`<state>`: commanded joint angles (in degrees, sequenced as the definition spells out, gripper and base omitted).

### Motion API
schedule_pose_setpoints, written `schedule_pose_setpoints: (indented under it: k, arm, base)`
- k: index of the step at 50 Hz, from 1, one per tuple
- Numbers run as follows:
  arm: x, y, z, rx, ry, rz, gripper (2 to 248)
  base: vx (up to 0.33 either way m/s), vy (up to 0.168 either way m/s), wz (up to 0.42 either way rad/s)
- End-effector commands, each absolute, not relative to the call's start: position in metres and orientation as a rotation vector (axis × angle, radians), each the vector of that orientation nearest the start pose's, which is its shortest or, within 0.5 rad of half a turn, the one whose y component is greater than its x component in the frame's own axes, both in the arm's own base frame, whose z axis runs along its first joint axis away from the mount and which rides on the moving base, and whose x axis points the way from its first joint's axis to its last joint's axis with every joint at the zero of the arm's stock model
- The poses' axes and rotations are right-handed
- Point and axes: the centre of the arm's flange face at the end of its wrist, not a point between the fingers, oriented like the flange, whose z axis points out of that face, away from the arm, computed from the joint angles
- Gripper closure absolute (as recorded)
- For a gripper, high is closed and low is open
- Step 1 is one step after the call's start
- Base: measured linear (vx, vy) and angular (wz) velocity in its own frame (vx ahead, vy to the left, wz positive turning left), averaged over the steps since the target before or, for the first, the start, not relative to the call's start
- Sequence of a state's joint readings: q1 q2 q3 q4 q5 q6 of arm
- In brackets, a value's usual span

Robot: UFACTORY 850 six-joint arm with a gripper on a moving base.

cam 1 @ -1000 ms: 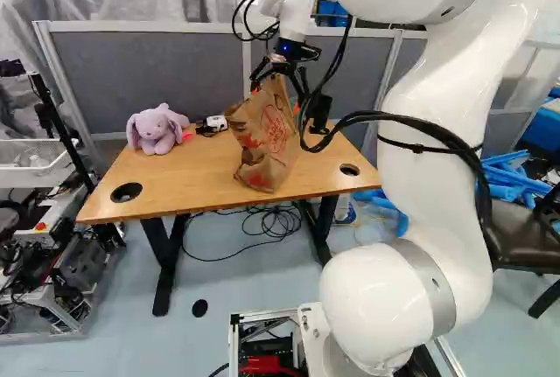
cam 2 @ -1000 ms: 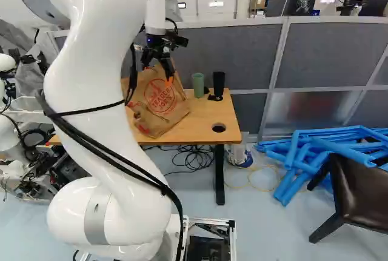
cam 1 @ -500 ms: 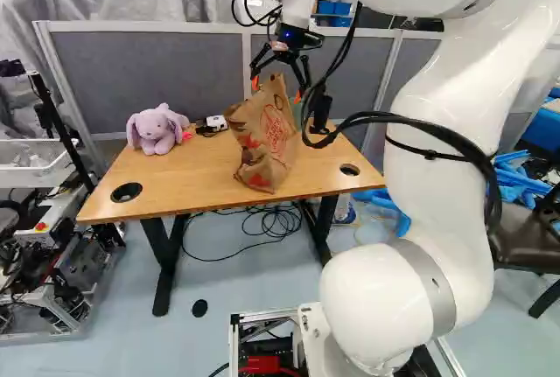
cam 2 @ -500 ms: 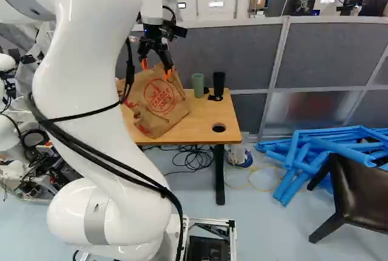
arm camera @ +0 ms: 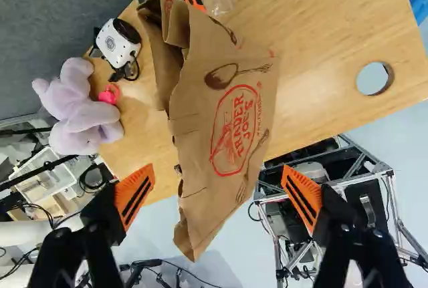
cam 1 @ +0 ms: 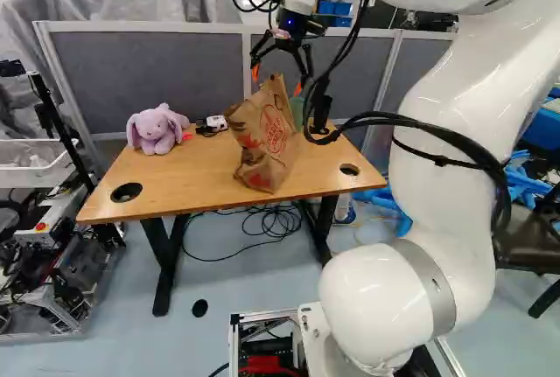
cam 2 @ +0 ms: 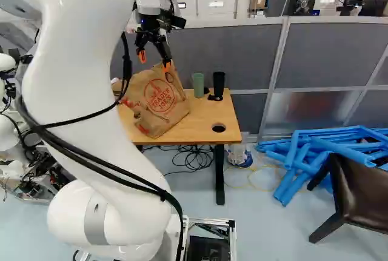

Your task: Pick up the bag on the ground and place it on the table

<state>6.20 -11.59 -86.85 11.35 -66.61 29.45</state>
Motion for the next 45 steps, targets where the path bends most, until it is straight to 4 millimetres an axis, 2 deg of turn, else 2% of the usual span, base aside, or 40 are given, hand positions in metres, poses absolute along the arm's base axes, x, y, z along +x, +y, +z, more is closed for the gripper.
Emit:
schedule_pose_setpoints:
  k: [23,45]
  arm:
    - [0.5375,0.0747,0.6953,-2.834,0.68,-0.126,3]
    - [0.5375,0.0747,0.6953,-2.834,0.68,-0.126,3]
  base:
    - [-0.006,0.0,0.0]
    - [-0.092,-0.002,0.005]
